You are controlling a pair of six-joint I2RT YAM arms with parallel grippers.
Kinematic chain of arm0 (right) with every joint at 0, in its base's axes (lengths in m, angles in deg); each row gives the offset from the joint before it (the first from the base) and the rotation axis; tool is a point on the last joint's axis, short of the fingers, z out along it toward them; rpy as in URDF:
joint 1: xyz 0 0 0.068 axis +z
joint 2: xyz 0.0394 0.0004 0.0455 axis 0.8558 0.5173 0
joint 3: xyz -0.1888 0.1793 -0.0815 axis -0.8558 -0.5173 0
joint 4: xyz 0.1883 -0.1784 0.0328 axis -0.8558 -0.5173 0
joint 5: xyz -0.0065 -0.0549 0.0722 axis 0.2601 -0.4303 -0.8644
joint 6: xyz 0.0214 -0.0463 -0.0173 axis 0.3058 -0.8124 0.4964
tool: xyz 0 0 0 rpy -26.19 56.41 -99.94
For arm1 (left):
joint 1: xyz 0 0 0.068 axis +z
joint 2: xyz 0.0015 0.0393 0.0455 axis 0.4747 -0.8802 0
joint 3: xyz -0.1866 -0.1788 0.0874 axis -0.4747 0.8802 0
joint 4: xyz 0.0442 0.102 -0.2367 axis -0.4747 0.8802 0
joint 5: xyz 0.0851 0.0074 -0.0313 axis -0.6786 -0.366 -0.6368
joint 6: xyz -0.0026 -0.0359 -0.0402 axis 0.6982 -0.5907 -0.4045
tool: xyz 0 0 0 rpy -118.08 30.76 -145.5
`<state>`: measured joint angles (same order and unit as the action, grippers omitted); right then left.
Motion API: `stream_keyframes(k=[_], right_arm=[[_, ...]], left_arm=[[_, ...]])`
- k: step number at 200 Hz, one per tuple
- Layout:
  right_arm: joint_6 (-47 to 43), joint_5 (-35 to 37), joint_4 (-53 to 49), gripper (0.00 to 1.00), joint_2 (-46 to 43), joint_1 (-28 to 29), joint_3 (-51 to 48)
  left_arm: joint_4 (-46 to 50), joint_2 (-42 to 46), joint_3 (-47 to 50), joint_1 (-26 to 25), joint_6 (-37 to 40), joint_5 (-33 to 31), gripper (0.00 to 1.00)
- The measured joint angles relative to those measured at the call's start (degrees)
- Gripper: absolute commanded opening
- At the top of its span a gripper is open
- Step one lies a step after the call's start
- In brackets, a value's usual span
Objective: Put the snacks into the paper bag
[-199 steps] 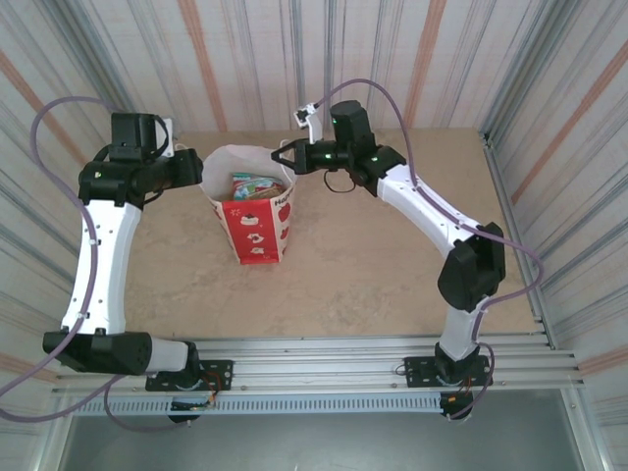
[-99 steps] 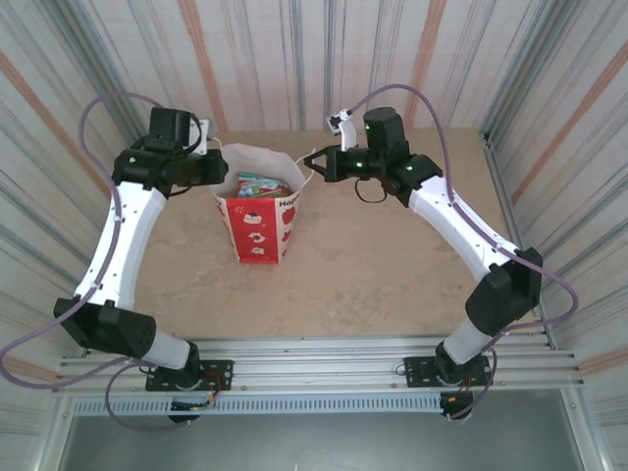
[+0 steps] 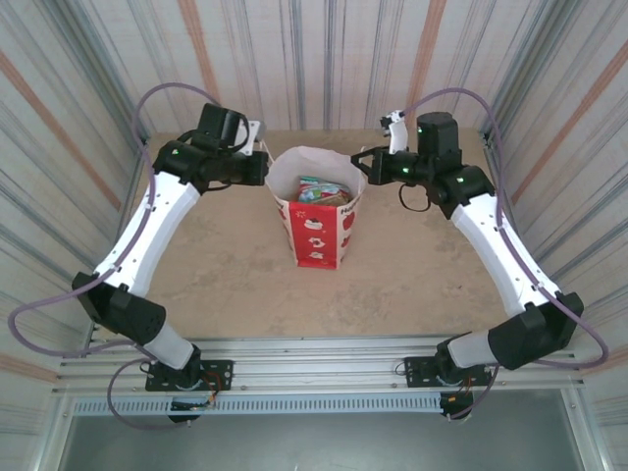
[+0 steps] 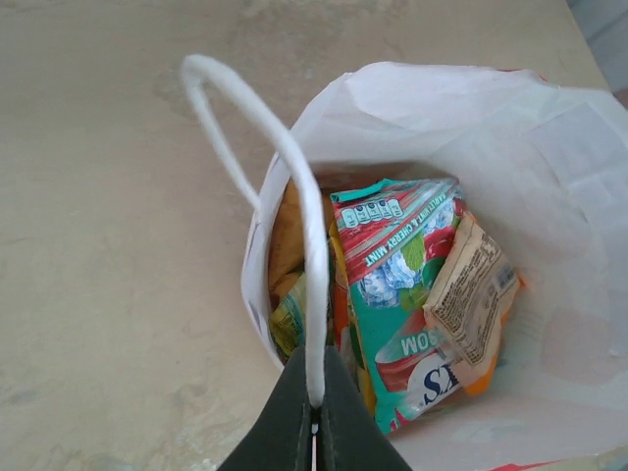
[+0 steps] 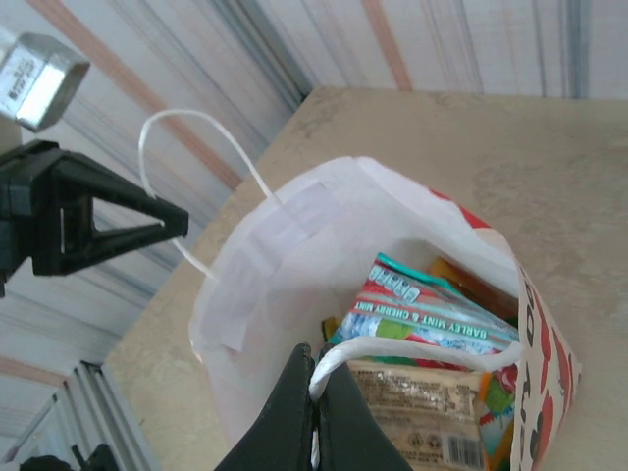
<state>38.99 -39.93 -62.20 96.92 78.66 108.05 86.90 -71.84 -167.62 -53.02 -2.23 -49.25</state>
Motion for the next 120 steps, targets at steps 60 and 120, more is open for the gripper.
stream_keyframes(k=[60,120], right_arm=[[-1.97,0.50,-1.05,0.62,-2.97,-1.95,-0.83],[-4.07,4.13,-4.11,0.78,-11.61,-7.37,-4.15]], left_arm=[[-1.27,0.28,-1.40,-1.42,-1.01,0.07,0.58],[-4.50,13.40,5.64,3.23,-0.44,-3.85,0.99]])
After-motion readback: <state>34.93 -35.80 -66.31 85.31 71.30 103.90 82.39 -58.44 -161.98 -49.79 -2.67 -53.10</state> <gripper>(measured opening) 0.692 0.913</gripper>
